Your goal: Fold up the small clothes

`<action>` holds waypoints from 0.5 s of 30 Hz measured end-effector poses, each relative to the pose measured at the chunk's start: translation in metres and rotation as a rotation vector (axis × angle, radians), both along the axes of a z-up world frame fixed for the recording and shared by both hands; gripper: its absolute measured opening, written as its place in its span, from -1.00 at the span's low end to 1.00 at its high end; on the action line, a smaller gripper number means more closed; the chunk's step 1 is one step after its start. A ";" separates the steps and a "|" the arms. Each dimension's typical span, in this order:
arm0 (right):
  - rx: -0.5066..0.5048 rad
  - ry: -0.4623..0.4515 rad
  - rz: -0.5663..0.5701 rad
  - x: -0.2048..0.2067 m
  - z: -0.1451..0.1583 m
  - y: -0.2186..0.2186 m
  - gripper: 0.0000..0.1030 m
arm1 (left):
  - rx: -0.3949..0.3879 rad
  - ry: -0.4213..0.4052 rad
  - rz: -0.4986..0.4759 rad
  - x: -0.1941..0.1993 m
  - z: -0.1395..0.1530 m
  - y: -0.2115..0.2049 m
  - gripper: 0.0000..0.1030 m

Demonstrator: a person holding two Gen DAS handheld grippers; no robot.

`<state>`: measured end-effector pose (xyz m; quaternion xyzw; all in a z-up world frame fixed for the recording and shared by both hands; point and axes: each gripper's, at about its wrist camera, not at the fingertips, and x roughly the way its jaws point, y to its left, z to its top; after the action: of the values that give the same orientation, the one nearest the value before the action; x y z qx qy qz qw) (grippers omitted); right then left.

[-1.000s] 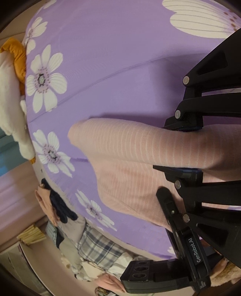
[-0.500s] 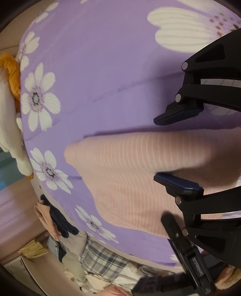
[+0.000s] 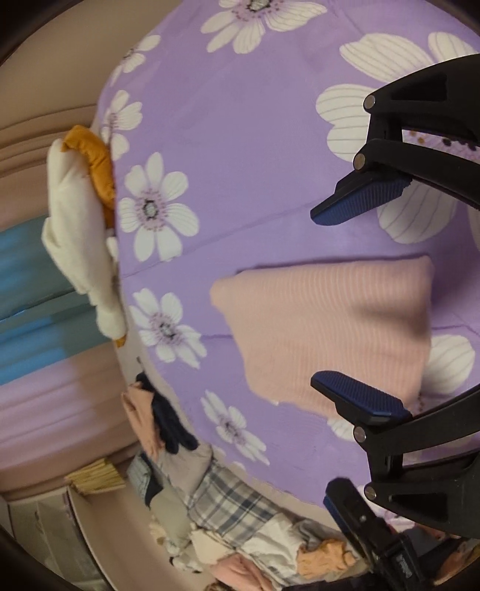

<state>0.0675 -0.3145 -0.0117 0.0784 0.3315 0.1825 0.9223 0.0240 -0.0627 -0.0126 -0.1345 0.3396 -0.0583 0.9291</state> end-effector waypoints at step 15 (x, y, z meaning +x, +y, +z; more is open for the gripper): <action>-0.057 -0.071 0.005 -0.024 0.012 0.010 0.66 | 0.049 0.043 0.043 -0.021 0.001 -0.005 0.99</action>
<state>0.0434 -0.3042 0.0002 0.0448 0.3041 0.1779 0.9348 0.0029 -0.0678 -0.0112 -0.1202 0.3579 -0.0269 0.9256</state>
